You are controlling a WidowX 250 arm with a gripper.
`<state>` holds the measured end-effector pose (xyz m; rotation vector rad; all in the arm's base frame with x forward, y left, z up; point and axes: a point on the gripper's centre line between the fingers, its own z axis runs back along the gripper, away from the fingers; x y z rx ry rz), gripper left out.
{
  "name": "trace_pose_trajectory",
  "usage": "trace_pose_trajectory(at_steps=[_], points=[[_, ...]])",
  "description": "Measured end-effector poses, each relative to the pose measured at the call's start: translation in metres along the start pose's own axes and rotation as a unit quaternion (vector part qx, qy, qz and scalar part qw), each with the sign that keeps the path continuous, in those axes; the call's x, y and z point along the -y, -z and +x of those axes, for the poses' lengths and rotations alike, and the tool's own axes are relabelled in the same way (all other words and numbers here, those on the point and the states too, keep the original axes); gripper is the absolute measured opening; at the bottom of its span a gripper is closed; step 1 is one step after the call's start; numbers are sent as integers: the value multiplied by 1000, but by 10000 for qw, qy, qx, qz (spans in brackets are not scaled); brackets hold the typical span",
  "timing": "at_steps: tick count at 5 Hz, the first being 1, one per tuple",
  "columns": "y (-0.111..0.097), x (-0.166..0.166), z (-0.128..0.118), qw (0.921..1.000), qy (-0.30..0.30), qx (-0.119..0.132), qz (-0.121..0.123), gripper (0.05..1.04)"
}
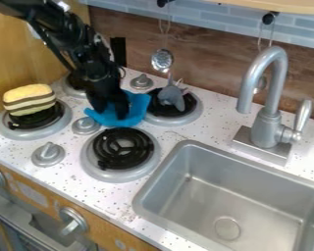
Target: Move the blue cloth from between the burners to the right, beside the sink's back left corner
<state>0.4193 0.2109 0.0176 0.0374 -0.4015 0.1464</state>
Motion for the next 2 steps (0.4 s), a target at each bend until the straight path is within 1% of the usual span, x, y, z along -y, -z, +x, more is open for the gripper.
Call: trace_pose_trajectory(at_steps=[1, 2], points=[[2, -5, 3, 9996, -193, 107, -163, 1001], [3, -1, -1, 9994, -210, 179, -211, 1001]])
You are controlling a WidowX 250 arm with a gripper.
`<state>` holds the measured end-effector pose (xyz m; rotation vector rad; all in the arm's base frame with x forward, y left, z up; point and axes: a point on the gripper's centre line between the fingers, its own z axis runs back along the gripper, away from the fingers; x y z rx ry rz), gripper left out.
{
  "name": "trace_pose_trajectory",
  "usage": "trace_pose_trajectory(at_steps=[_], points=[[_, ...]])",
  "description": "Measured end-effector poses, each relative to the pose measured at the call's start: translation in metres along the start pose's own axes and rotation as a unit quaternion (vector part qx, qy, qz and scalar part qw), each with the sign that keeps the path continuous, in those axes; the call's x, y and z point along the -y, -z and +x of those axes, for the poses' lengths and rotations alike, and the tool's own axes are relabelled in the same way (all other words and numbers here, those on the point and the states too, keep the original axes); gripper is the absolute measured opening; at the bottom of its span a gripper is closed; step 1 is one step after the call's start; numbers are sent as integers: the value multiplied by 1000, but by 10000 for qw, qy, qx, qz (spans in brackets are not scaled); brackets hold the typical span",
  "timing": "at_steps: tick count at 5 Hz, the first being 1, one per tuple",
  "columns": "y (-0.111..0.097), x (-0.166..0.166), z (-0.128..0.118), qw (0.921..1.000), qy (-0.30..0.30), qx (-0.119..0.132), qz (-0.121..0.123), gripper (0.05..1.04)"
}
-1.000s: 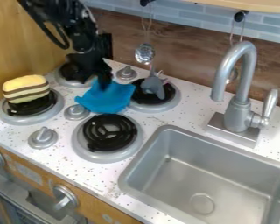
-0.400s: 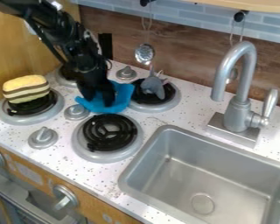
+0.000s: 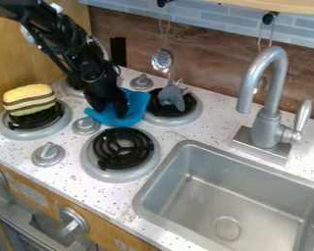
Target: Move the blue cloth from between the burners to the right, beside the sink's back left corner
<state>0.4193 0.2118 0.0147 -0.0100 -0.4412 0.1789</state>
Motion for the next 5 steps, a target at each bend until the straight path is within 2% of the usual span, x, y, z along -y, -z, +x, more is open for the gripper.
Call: trace_pose_trajectory(at_steps=[1, 2, 4, 5], points=[[-6, 14, -15, 9997, 192, -95, -116, 1001], [-16, 41, -23, 9980, 598, -87, -191, 1001], [-12, 85, -20, 9943, 943, 45, -501, 1001], [-7, 98, -17, 9928, 1064, 87, -537, 1001]])
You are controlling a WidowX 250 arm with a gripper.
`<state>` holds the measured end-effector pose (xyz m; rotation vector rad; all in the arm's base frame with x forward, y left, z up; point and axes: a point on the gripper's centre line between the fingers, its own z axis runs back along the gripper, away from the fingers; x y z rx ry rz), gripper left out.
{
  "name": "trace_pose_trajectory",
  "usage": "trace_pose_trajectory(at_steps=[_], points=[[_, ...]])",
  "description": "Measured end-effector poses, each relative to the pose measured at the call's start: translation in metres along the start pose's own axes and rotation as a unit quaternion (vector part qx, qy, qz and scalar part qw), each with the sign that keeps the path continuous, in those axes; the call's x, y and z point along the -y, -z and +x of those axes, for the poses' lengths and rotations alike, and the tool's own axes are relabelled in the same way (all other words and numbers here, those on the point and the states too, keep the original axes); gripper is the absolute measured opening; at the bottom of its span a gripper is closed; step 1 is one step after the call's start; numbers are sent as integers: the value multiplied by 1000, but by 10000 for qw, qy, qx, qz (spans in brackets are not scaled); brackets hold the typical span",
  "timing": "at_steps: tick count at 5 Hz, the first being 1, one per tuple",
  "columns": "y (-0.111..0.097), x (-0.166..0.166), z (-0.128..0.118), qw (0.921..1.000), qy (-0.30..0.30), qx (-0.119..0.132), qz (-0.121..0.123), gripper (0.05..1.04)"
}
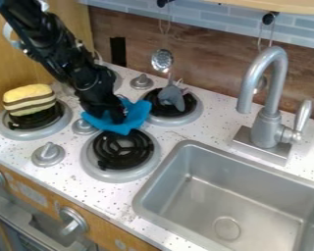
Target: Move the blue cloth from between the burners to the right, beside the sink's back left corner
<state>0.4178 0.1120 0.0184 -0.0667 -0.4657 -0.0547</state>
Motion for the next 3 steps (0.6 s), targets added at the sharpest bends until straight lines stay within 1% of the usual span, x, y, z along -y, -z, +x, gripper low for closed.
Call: trace_pose_trajectory(at_steps=[1, 2, 3], points=[[10, 2, 5, 9998, -151, 111, 19, 1001], [16, 11, 17, 9999, -19, 150, -42, 1001], [17, 23, 24, 9994, 102, 177, -284, 1001]])
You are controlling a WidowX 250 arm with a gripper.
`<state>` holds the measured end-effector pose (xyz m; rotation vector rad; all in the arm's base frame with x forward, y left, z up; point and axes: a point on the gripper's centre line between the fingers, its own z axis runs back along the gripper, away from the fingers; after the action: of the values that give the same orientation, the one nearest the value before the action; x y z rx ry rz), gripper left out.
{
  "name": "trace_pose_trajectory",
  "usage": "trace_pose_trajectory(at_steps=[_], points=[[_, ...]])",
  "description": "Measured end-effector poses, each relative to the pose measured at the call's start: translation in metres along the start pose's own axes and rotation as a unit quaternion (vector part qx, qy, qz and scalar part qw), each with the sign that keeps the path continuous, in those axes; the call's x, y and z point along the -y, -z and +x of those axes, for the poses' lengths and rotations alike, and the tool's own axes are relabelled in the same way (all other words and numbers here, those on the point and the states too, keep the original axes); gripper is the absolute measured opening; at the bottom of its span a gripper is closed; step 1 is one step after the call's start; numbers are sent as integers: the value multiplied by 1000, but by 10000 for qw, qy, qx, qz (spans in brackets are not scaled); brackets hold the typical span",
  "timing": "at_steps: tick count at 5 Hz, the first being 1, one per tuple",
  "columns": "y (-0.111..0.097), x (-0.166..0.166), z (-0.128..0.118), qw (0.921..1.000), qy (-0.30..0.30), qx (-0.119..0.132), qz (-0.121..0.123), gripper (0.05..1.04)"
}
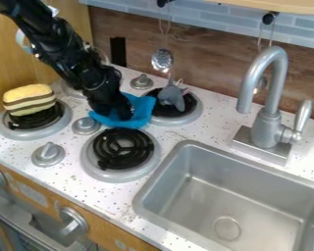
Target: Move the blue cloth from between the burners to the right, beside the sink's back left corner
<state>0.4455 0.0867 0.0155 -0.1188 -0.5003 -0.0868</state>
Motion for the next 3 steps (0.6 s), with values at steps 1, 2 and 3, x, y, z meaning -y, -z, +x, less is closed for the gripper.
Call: trace_pose_trajectory(at_steps=[1, 2, 3], points=[[1, 26, -2, 9995, 135, 27, -299, 1001], [4, 70, -5, 9963, 574, -127, -632, 1001], [6, 82, -6, 9949, 709, -165, -692, 1001]])
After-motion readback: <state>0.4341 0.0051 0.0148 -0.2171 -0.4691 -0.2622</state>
